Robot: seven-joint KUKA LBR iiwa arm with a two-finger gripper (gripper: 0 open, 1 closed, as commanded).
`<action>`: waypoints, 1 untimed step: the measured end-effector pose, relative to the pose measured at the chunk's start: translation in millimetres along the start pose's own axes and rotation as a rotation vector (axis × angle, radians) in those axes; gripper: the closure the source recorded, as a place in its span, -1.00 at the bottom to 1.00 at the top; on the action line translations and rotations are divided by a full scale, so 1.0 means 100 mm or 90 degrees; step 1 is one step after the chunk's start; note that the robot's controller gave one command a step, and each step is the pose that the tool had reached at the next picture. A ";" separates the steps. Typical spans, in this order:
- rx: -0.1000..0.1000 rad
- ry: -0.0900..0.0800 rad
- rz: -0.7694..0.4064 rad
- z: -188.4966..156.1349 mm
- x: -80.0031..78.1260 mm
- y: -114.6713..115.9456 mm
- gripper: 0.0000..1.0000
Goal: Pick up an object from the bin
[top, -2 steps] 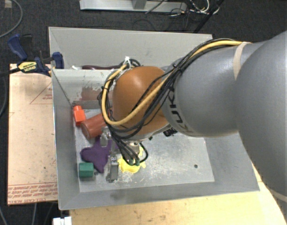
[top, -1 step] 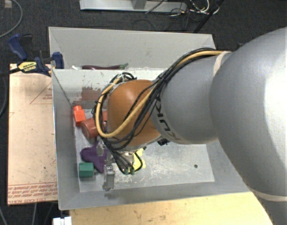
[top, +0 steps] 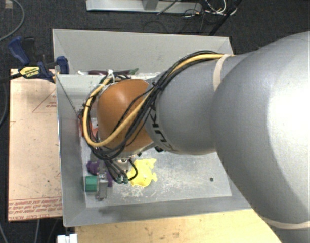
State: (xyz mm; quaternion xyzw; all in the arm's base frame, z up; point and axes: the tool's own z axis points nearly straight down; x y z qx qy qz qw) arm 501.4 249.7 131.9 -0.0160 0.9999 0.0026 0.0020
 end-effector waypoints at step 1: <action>0.002 0.003 0.161 0.35 0.02 -0.20 -1.00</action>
Offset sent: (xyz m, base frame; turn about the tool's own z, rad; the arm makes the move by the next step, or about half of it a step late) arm -0.0006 -0.0406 -0.0619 -0.2213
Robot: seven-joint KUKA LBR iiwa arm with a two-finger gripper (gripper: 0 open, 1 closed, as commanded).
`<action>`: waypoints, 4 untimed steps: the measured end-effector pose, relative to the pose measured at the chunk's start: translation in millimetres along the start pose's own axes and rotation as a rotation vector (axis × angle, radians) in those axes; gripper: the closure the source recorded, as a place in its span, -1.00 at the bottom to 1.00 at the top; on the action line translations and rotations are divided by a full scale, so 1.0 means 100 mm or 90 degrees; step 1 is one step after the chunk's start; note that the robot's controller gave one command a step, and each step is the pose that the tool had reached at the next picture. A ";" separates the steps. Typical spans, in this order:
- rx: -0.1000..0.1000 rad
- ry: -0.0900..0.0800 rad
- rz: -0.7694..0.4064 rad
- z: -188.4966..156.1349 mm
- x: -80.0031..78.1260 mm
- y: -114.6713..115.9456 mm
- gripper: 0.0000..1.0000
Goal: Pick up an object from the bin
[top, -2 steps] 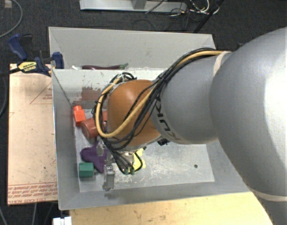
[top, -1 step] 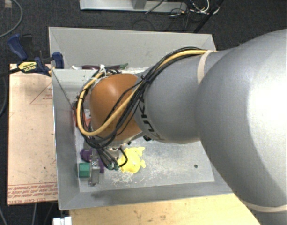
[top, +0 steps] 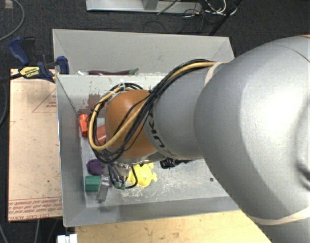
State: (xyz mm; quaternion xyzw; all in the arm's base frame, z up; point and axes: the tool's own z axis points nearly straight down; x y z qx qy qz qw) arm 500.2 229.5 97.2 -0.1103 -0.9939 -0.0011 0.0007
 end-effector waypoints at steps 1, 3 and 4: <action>-0.003 -0.004 -0.267 0.23 -0.05 -0.15 1.00; -0.003 -0.003 -0.298 0.21 -0.05 -0.18 1.00; -0.002 0.000 -0.290 0.02 -0.03 -0.18 1.00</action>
Offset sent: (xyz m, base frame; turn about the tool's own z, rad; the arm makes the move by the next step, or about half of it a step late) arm 0.0000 0.0000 0.0000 0.0000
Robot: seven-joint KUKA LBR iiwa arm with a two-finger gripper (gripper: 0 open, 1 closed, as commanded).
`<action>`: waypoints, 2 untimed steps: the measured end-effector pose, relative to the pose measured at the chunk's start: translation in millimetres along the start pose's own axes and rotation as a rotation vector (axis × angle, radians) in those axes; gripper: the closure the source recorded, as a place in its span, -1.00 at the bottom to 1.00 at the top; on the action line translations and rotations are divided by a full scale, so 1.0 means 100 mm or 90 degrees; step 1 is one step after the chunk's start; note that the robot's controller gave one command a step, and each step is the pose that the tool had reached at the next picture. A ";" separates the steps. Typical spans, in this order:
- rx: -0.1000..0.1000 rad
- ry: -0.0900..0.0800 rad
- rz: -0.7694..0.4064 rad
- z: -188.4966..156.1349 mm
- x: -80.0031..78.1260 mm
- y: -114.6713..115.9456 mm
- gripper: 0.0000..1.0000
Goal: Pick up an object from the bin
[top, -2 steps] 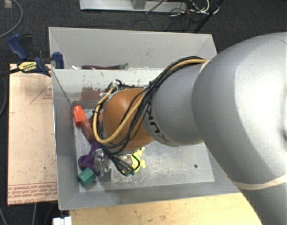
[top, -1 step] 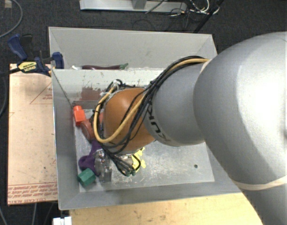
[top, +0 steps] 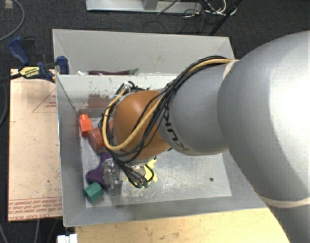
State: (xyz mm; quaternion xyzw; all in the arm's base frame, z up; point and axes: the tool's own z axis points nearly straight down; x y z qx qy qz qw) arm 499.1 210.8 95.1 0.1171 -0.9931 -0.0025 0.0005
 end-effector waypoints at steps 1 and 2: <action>-0.001 -0.006 -0.003 -0.14 -0.03 0.01 1.00; -0.001 -0.006 -0.003 -0.21 -0.03 0.01 1.00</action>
Offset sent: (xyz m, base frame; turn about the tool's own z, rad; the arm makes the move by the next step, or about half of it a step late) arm -0.0001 0.0000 0.0042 0.0000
